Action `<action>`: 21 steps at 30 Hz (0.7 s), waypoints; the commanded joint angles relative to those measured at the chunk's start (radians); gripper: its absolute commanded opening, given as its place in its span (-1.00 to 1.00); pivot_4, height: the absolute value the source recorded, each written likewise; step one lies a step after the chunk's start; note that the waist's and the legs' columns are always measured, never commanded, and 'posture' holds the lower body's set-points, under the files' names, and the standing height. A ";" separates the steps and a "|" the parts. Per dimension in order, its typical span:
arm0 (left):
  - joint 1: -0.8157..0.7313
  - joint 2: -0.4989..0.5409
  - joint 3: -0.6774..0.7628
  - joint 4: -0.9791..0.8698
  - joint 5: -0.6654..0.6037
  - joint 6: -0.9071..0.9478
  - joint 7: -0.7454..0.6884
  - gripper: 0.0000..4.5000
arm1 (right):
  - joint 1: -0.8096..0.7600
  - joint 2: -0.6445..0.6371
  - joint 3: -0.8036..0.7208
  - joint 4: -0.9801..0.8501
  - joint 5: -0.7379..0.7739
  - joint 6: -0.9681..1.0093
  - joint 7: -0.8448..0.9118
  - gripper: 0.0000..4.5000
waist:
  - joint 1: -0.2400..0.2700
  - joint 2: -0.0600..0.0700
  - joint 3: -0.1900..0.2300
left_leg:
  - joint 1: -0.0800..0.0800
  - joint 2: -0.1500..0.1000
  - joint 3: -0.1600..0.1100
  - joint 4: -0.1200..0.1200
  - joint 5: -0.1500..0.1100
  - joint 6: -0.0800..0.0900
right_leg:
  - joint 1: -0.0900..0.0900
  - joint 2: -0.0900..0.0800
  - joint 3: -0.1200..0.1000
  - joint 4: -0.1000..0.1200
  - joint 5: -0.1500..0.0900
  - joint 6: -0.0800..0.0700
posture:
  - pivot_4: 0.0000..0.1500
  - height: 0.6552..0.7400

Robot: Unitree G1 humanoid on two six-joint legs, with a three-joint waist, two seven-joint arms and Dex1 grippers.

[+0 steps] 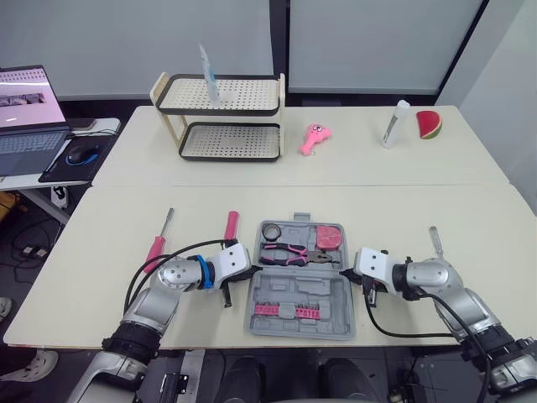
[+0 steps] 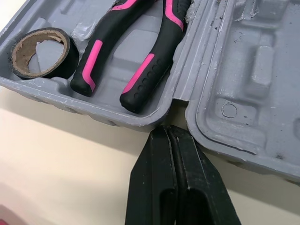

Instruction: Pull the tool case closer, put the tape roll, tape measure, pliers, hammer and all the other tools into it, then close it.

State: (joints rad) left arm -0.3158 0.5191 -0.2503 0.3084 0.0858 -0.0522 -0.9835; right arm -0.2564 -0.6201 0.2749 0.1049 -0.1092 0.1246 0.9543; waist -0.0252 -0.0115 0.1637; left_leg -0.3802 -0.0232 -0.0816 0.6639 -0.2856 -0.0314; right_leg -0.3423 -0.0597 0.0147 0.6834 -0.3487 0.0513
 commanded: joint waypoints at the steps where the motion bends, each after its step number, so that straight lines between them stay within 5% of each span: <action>1: -0.018 -0.037 -0.031 0.021 0.018 -0.005 0.031 -0.99 | -0.033 0.030 0.008 -0.012 -0.004 -0.002 -0.023 -1.00 | 0.000 0.000 0.000 | 0.000 0.000 0.000 0.000 0.000 0.000 | 0.000 0.000 0.000 0.000 0.000 0.000 | 1.00 0.90; 21: -0.046 -0.055 -0.038 0.075 0.029 -0.025 0.060 -0.99 | -0.070 0.047 0.003 0.022 -0.019 0.005 -0.039 -1.00 | -0.001 0.000 -0.001 | 0.000 0.000 0.000 0.000 0.000 0.000 | 0.000 0.000 0.000 0.000 0.000 0.000 | 1.00 0.90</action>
State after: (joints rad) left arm -0.3704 0.4811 -0.2496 0.3899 0.1071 -0.0741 -0.9101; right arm -0.3050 -0.5921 0.2694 0.1528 -0.1375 0.1424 0.9158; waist -0.0261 -0.0113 0.1630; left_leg -0.3802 -0.0233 -0.0815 0.6641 -0.2854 -0.0317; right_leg -0.3424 -0.0597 0.0148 0.6836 -0.3487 0.0513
